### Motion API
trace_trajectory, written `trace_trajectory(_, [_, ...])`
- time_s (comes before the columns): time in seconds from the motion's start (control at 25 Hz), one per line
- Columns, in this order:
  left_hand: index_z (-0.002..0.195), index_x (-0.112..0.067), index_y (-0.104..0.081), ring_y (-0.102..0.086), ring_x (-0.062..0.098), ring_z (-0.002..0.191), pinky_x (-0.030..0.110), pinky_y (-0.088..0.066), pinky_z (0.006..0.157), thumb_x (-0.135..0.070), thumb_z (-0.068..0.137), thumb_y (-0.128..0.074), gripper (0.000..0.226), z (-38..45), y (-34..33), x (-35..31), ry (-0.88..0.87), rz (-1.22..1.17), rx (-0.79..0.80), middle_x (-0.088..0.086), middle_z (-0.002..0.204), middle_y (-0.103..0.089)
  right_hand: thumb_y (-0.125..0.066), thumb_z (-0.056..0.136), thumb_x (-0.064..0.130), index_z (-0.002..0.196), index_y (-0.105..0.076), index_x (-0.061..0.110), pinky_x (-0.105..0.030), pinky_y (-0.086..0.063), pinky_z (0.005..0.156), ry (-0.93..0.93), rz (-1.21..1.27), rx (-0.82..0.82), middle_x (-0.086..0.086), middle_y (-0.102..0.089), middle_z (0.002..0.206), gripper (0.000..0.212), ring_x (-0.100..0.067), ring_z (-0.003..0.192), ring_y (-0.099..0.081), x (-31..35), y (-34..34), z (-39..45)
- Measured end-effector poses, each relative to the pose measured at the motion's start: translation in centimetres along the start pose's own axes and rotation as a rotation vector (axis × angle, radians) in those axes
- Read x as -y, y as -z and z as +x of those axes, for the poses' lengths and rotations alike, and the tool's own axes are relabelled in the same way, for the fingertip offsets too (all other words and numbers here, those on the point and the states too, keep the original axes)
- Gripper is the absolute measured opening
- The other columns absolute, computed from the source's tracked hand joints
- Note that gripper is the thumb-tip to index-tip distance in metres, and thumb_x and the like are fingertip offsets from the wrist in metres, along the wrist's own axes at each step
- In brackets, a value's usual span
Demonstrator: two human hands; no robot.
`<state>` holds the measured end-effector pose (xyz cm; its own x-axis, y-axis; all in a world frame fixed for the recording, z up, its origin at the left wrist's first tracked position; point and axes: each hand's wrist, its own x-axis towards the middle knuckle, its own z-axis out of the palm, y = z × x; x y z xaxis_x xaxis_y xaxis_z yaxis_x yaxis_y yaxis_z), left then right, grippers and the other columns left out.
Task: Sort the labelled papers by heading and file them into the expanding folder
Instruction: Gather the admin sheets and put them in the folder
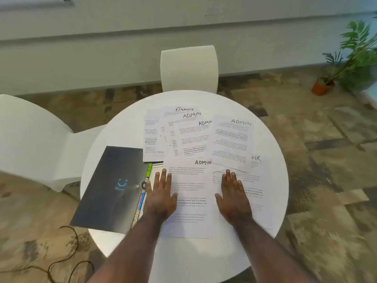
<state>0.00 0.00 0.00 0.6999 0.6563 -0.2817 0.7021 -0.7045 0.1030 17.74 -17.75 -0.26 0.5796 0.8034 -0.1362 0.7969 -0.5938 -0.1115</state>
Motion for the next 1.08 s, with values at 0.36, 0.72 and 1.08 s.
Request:
trace_trajectory(0.36, [0.137,-0.008,-0.041,-0.050,0.033,0.126,0.042,-0.045,0.104,-0.015,0.087,-0.053,0.052,4.4,-1.4,2.1,0.400,-0.573,0.201,0.014,0.137,-0.052,-0.039,0.099,0.035,0.157,-0.011,0.014,-0.036,-0.027,0.115,-0.152,0.222,0.365,-0.002,-0.019,0.164,0.067,-0.022,0.149,-0.021,2.1,-2.8,2.6])
trace_trajectory(0.72, [0.108,0.001,-0.065,-0.066,0.035,0.098,0.044,-0.056,0.082,0.001,0.084,-0.054,0.027,6.6,-2.1,2.6,0.598,-0.969,0.206,0.020,0.111,-0.070,-0.043,0.094,0.031,0.154,-0.024,0.019,-0.038,-0.043,0.104,-0.360,0.322,0.347,-0.001,-0.043,0.147,0.064,-0.022,0.131,-0.042,3.0,-3.2,4.5])
trace_trajectory(1.08, [0.115,0.005,-0.061,-0.069,0.034,0.103,0.039,-0.062,0.077,0.000,0.100,-0.051,0.019,8.1,1.3,3.5,0.591,-1.579,0.428,0.021,0.116,-0.071,-0.070,0.088,0.021,0.121,-0.068,0.010,-0.042,-0.054,0.095,-0.589,1.180,0.292,-0.006,-0.074,0.111,0.035,-0.022,0.099,-0.070,0.1,-1.6,6.6])
